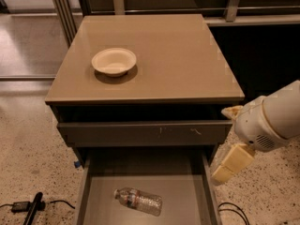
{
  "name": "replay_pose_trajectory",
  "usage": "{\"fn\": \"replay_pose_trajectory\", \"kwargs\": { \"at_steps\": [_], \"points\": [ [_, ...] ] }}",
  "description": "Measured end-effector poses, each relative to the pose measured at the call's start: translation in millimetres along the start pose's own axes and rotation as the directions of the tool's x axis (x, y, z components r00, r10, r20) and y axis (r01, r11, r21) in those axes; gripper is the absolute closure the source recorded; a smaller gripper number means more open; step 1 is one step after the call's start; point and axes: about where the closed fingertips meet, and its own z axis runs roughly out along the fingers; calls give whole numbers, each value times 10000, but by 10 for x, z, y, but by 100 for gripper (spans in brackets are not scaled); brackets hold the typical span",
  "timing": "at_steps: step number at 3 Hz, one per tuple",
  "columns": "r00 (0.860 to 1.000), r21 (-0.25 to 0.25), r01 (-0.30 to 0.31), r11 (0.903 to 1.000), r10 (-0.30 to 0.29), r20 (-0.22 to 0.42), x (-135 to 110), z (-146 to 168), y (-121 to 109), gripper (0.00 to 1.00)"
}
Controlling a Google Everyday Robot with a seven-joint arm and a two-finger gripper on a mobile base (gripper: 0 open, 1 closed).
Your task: Pick water bottle from middle drawer and place on counter
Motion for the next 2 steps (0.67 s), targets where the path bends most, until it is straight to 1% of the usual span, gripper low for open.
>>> {"fn": "replay_pose_trajectory", "kwargs": {
  "at_steps": [1, 2],
  "points": [
    [9980, -383, -542, 9978, 554, 307, 199, 619, 169, 0],
    [9935, -107, -891, 9960, 897, 704, 402, 1064, 252, 0]
  ]
}}
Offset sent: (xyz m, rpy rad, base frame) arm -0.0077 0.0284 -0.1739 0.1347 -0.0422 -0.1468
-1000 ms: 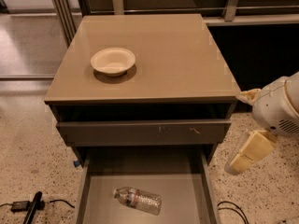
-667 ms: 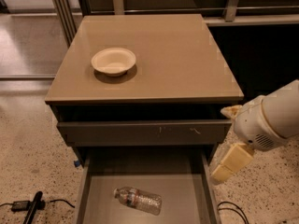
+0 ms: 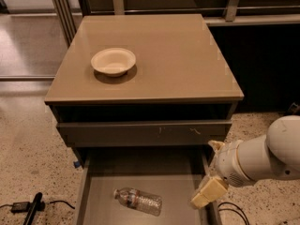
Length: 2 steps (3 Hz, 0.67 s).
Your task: Pick water bottle from middle drawer and place on counter
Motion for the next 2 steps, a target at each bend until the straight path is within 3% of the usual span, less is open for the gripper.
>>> {"fn": "replay_pose_trajectory", "kwargs": {
  "at_steps": [1, 2],
  "points": [
    [9996, 560, -59, 9984, 43, 286, 77, 311, -47, 0],
    [9989, 1094, -57, 9940, 7, 464, 41, 343, -161, 0]
  ]
}}
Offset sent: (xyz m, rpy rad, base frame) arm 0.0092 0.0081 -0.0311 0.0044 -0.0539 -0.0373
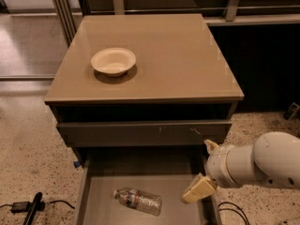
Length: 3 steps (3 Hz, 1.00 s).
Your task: Pick water bottle from middle drawer and place on counter
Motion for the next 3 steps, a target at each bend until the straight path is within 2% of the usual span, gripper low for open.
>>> {"fn": "replay_pose_trajectory", "kwargs": {
  "at_steps": [1, 2, 3],
  "points": [
    [10000, -1, 0, 10000, 0, 0, 0, 1, 0, 0],
    [9999, -557, 136, 9984, -135, 8, 11, 304, 141, 0],
    [9998, -1051, 209, 9942, -199, 96, 195, 719, 354, 0]
  ]
}}
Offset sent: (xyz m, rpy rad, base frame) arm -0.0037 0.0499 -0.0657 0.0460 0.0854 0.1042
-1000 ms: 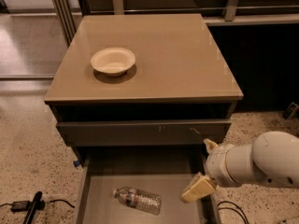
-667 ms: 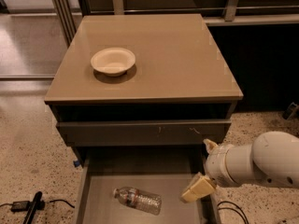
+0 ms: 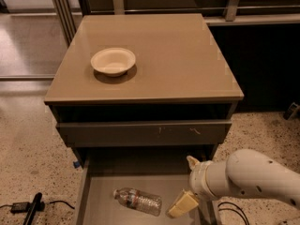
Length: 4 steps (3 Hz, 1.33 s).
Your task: Pick water bottle from middle drawer and place on counter
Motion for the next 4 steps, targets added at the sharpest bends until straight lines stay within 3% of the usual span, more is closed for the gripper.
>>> {"fn": "replay_pose_trajectory", "kwargs": {
  "at_steps": [1, 2, 4],
  "points": [
    [9983, -178, 17, 9998, -6, 583, 152, 393, 129, 0],
    [9843, 342, -61, 9994, 0, 1764, 410, 1181, 119, 0],
    [9840, 139, -152, 9998, 125, 1780, 397, 1338, 155, 0]
  ]
}}
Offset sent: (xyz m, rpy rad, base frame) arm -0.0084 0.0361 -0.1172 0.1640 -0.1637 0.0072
